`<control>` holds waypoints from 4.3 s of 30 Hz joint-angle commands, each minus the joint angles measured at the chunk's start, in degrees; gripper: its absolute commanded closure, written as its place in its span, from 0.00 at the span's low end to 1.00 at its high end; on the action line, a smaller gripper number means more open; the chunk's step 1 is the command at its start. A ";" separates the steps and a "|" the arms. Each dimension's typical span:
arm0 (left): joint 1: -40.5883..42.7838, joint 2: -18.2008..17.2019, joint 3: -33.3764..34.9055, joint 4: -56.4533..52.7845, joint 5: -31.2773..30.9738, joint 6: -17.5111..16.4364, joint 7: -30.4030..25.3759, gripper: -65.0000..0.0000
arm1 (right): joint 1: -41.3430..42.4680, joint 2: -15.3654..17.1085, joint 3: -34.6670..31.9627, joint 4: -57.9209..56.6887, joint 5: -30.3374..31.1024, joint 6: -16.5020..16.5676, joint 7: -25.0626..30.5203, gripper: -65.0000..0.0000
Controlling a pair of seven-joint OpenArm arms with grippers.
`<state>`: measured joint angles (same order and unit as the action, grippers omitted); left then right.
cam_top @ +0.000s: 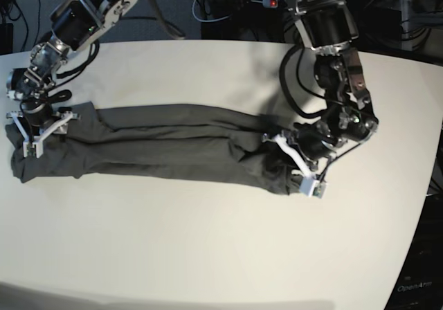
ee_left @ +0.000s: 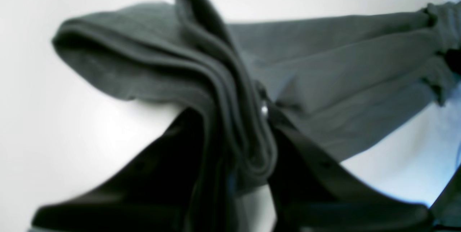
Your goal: Fold the T-shirt properly
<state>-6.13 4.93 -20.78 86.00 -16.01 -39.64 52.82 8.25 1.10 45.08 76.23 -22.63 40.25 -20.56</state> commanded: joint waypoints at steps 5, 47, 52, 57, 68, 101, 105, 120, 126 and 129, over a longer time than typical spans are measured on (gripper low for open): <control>-0.59 0.13 4.99 4.25 -1.18 -0.36 0.68 0.90 | 1.02 0.87 -0.11 1.00 0.52 -0.25 1.17 0.47; -3.58 2.50 28.38 -8.59 -15.33 3.81 -12.25 0.90 | 0.67 1.75 -0.11 0.92 0.52 -0.25 1.17 0.47; -3.58 2.59 28.99 -8.59 -15.42 3.81 -12.16 0.90 | 0.67 1.75 -0.11 0.92 0.52 -0.25 1.17 0.47; -3.67 2.59 31.72 -8.59 -15.51 3.81 -12.25 0.90 | 0.67 1.75 -0.11 0.92 0.52 -0.25 1.17 0.47; -5.87 2.41 33.83 -8.59 -21.22 3.11 -12.25 0.46 | 0.67 1.75 -0.11 0.92 0.52 -0.25 1.17 0.47; -6.04 -6.20 34.88 -12.81 -20.52 -0.36 -27.37 0.32 | -0.82 1.49 -2.05 1.00 0.52 -0.25 1.17 0.47; -6.57 -6.29 38.49 -13.86 -18.76 -0.36 -30.53 0.63 | -0.91 1.67 -1.87 1.00 0.52 -0.25 1.17 0.47; -10.44 -6.12 38.49 -29.60 -13.40 0.12 -37.48 0.92 | -1.00 1.67 -2.13 1.00 0.52 -0.25 1.17 0.47; -13.52 -5.59 38.40 -41.47 -13.84 0.12 -37.56 0.92 | -1.00 1.67 -2.13 1.00 0.52 -0.25 1.17 0.47; -13.52 -5.59 38.31 -41.38 -14.45 0.12 -37.56 0.92 | -1.00 1.67 -2.13 1.00 0.52 -0.25 1.17 0.47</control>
<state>-18.41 -0.97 17.67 43.83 -29.85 -39.03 15.64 6.59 1.91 43.09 76.23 -22.41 40.27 -20.10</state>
